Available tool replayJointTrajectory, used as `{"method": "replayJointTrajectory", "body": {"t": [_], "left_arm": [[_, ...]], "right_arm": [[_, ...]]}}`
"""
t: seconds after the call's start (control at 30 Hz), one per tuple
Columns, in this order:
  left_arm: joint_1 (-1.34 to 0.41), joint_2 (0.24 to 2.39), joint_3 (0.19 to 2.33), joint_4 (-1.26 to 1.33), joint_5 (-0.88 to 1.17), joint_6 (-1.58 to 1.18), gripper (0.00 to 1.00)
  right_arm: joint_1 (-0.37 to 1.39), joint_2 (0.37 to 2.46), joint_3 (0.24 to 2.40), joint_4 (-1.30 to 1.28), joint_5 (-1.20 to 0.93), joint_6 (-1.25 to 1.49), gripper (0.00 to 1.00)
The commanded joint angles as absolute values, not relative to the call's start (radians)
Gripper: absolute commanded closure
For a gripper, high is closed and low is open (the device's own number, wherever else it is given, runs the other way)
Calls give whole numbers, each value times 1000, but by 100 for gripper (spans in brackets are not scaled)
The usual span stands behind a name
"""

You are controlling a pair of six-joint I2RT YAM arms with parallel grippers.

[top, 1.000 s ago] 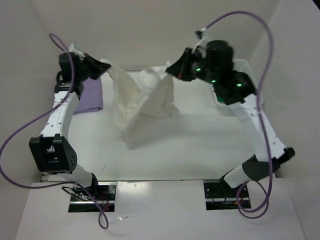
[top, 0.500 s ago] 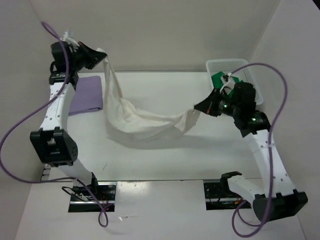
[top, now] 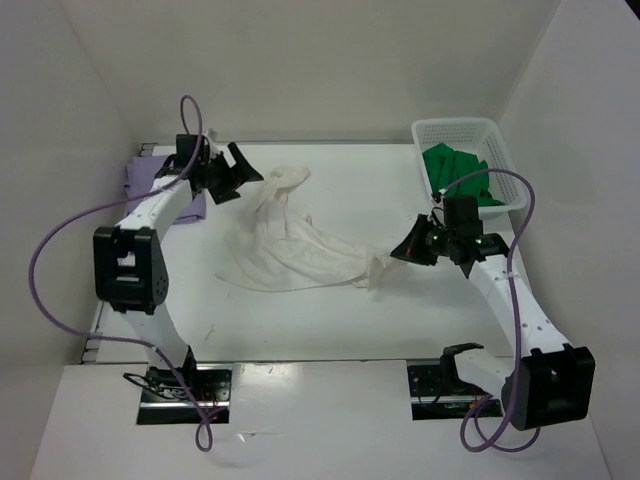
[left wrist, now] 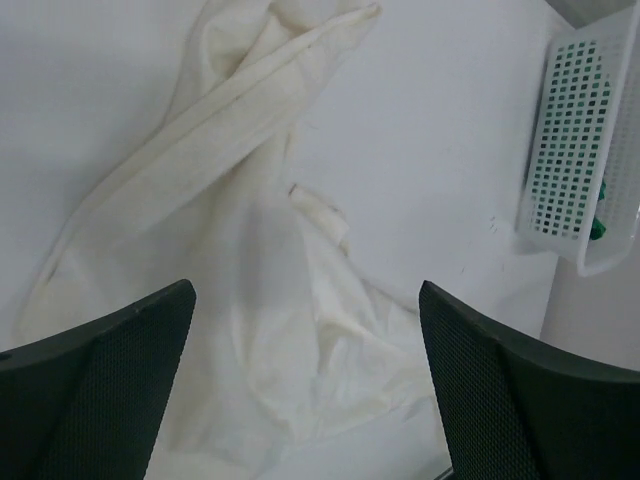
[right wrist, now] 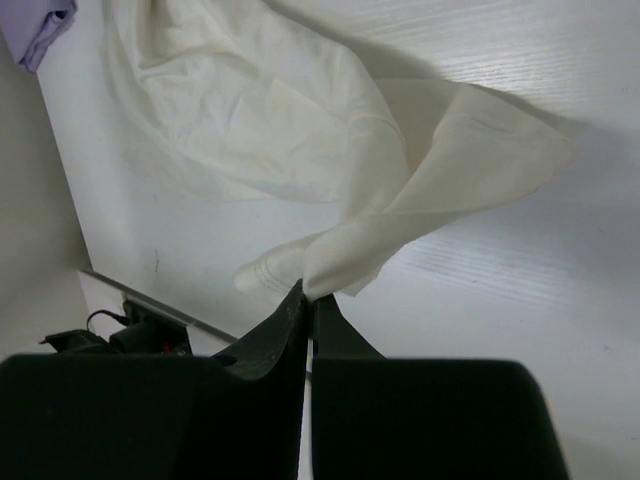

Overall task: Fold and stack the t-shirts
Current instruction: Flatten out the tshirt

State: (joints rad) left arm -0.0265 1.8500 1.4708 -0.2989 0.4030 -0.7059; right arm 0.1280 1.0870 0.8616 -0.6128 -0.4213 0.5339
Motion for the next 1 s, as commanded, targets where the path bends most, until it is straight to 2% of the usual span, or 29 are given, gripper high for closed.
{"method": "replayJointTrajectory", "body": {"t": [0.0, 0.07, 0.1, 0.13, 0.23, 0.3, 0.47, 0.6, 0.97], "left_arm": [[34, 1591, 1285, -293, 328, -623, 1], [55, 1436, 1159, -281, 304, -643, 4], [69, 1386, 1031, -281, 304, -658, 39], [90, 1300, 976, -291, 304, -701, 56], [100, 1182, 818, -365, 265, -762, 77], [110, 1114, 729, -365, 255, -851, 77], [146, 1020, 559, -364, 193, -982, 53], [155, 1043, 517, -313, 175, -1009, 49], [155, 1153, 442, -112, 143, -1091, 52]], "right_arm": [[120, 1117, 910, -526, -400, 538, 100], [120, 1127, 900, -516, -400, 538, 100], [120, 1127, 900, -506, -409, 538, 100], [120, 1137, 900, -506, -410, 538, 100], [110, 1160, 900, -506, -419, 528, 100], [110, 1170, 910, -506, -428, 518, 100], [110, 1203, 910, -488, -463, 509, 100], [110, 1212, 910, -479, -472, 489, 100], [110, 1252, 920, -469, -492, 471, 100]]}}
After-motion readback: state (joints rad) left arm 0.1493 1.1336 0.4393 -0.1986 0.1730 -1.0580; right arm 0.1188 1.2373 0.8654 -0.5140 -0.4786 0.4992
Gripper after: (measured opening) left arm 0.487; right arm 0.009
